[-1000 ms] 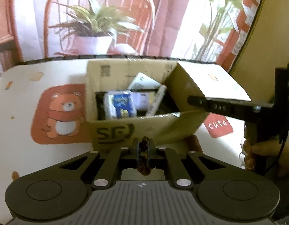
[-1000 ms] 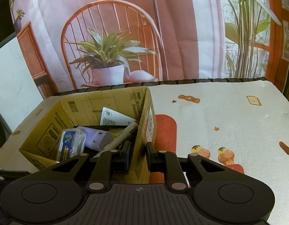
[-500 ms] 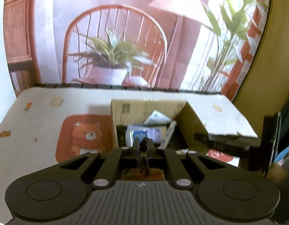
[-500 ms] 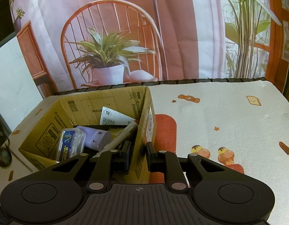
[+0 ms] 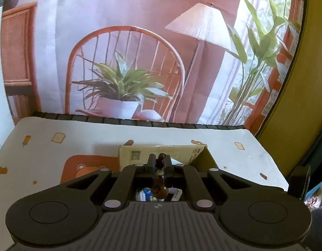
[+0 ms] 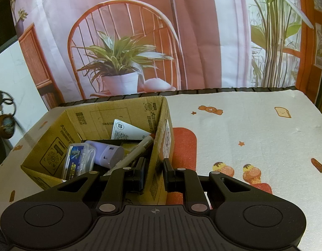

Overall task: Organize rigid objects
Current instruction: 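Lift the black keys with the left gripper and carry them over the box, then lower the black keys into the box and open the left gripper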

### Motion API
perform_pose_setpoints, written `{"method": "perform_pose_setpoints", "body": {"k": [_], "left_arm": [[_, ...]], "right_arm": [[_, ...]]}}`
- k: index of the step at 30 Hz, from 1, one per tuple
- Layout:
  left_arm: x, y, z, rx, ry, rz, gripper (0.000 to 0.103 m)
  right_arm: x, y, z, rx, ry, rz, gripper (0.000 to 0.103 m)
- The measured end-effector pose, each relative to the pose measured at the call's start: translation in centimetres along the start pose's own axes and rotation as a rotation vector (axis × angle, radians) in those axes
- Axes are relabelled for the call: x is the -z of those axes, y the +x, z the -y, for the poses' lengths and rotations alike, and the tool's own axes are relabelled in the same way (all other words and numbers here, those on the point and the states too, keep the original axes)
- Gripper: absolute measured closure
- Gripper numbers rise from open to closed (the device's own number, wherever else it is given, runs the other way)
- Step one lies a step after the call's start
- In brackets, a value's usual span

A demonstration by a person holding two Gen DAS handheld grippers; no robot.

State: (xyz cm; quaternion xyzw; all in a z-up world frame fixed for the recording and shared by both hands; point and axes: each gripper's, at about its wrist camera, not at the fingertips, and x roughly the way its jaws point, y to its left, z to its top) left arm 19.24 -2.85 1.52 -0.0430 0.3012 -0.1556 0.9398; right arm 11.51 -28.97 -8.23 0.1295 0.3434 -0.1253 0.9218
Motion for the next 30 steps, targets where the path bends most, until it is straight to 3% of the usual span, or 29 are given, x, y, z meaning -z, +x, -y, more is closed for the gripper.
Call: {"method": "perform_pose_setpoints", "body": {"k": [18, 25, 30], "left_arm": [[0.8, 7.4, 4.3, 0.166, -0.026, -0.156, 0.095], [2.0, 10.2, 4.1, 0.169, -0.051, -0.249, 0.095], [2.2, 10.9, 3.7, 0.145, -0.040, -0.252, 0.095]], "right_arm": [[0.0, 0.1, 0.0, -0.004, 0.003, -0.001, 0.086], [0.0, 0.1, 0.1, -0.005, 0.004, -0.001, 0.086], [0.0, 0.1, 0.1, -0.005, 0.004, -0.001, 0.086]]}}
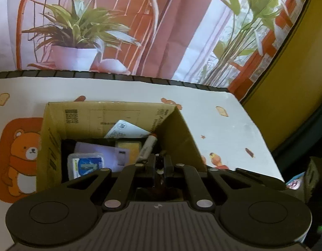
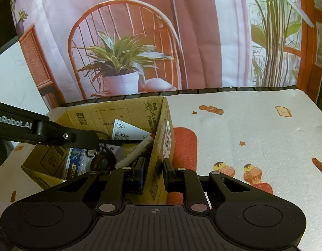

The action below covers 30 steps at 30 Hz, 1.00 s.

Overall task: Organize rigid objects
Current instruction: 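Lower the black keys into the box and open the left gripper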

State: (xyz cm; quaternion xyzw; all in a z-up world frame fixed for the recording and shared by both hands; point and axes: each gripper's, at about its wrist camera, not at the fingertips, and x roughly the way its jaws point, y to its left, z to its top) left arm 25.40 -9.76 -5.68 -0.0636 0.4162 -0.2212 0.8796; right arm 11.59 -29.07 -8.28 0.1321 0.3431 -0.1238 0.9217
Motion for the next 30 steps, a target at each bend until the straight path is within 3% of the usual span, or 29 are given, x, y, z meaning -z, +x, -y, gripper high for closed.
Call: {"method": "perform_pose_setpoints", "body": {"k": [12, 25, 29, 30], "left_arm": [[-0.2, 1.1, -1.7, -0.090, -0.003, -0.020, 0.095], [0.0, 1.7, -2.2, -0.134, 0.026, -0.002, 0.094], [-0.3, 0.8, -1.7, -0.180, 0.078, 0.021, 0.090], [-0.4, 0.4, -1.7, -0.184, 0.084, 0.032, 0.084]], "right_arm": [[0.0, 0.0, 0.0, -0.001, 0.000, 0.000, 0.086], [0.0, 0.0, 0.0, -0.001, 0.000, 0.000, 0.086], [0.0, 0.0, 0.0, 0.000, 0.000, 0.000, 0.086], [0.0, 0.0, 0.0, 0.000, 0.000, 0.000, 0.086]]}}
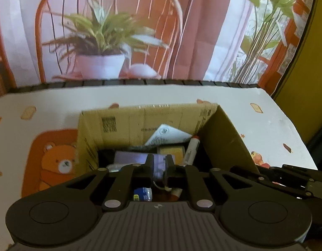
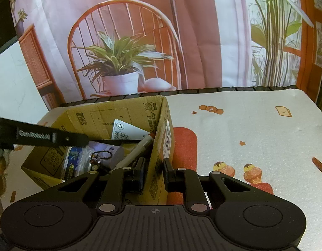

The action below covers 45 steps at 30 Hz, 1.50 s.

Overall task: Organize rigid objects
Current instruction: 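Lower the black keys into the box and open the left gripper, then move the left gripper down to the red printed stick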

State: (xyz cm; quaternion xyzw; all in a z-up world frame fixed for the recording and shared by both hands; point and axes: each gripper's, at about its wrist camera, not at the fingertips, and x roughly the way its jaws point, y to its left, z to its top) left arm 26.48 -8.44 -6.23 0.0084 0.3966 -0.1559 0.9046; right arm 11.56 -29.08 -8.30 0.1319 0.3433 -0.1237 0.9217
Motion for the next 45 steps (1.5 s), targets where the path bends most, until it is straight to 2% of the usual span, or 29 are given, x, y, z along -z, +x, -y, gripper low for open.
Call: {"method": "perform_pose_setpoints", "body": {"k": [1, 3, 7, 8, 9, 11, 17, 22, 31, 45], "left_arm": [[-0.1, -0.4, 0.0, -0.006, 0.006, 0.015, 0.078], [-0.1, -1.4, -0.1, -0.030, 0.018, 0.055, 0.047], [-0.1, -3.3, -0.6, -0.076, 0.023, 0.111, 0.031], [0.0, -3.9, -0.8, -0.091, 0.014, 0.120, 0.024], [0.2, -4.5, -1.1, -0.105, -0.004, 0.129, 0.011], [0.5, -5.6, -1.6, -0.125, -0.036, 0.147, 0.004], [2.5, -7.9, -2.9, -0.163, -0.075, 0.133, 0.000], [5.1, -8.4, -3.8, -0.132, -0.120, 0.064, 0.000], [9.2, -6.5, -3.9, -0.171, -0.140, -0.063, 0.000], [9.4, -2.7, -1.5, -0.149, -0.105, -0.120, 0.000]], "right_arm": [[0.0, 0.0, 0.0, 0.000, 0.001, 0.000, 0.086], [0.0, 0.0, 0.0, 0.000, 0.001, 0.000, 0.086], [0.0, 0.0, 0.0, -0.001, 0.002, 0.000, 0.086], [0.0, 0.0, 0.0, -0.001, 0.002, 0.000, 0.086], [0.0, 0.0, 0.0, 0.000, 0.001, 0.000, 0.086], [0.0, 0.0, 0.0, -0.001, 0.002, 0.000, 0.086], [0.0, 0.0, 0.0, -0.001, 0.002, 0.000, 0.086], [0.0, 0.0, 0.0, -0.001, 0.001, 0.000, 0.086], [-0.1, -0.1, 0.0, 0.002, -0.002, -0.002, 0.086], [0.0, -0.2, 0.0, 0.001, -0.001, -0.001, 0.086]]}}
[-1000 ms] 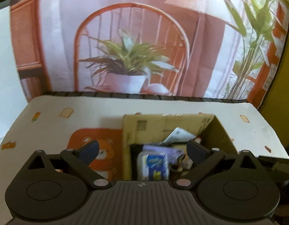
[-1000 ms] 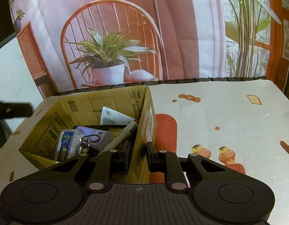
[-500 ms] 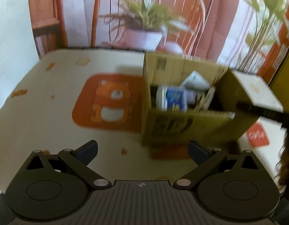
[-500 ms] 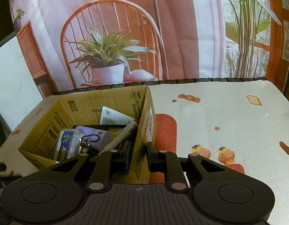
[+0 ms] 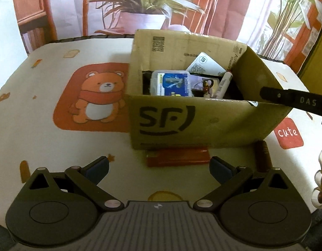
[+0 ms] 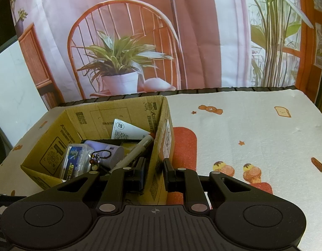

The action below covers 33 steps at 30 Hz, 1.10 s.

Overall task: Organize rigid objects
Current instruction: 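Move the left gripper down to the red printed stick, then close the left gripper across the red stick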

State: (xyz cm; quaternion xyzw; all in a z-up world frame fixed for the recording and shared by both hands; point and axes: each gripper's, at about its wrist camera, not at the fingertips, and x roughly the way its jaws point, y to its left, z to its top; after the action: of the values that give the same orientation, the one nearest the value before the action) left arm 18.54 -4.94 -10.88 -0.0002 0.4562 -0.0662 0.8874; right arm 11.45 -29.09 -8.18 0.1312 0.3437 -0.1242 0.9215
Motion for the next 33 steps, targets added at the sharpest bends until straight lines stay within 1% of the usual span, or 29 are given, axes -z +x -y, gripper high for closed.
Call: {"method": "perform_pose_setpoints", "body": {"k": [5, 9, 15, 21, 27, 33], "left_arm": [[0.1, 1.6, 0.8, -0.024, -0.031, -0.031, 0.000], [0.3, 2.4, 2.0, -0.053, 0.000, -0.039, 0.000], [0.2, 2.8, 3.3, -0.064, 0.031, -0.021, 0.000], [0.4, 3.6, 3.2, -0.089, 0.017, -0.028, 0.000], [0.6, 4.0, 3.6, -0.093, 0.024, -0.035, 0.000], [0.6, 4.1, 3.1, -0.094, 0.015, -0.027, 0.000]], "right_arm": [[0.0, 0.0, 0.0, -0.001, 0.000, 0.000, 0.086], [0.0, 0.0, 0.0, 0.000, -0.001, 0.000, 0.086], [-0.1, 0.0, 0.1, -0.004, 0.002, 0.001, 0.085], [0.0, 0.0, 0.0, -0.005, 0.002, 0.001, 0.085], [0.0, 0.0, 0.1, -0.005, 0.003, 0.001, 0.085], [0.0, 0.0, 0.0, -0.004, 0.003, 0.001, 0.085]]}}
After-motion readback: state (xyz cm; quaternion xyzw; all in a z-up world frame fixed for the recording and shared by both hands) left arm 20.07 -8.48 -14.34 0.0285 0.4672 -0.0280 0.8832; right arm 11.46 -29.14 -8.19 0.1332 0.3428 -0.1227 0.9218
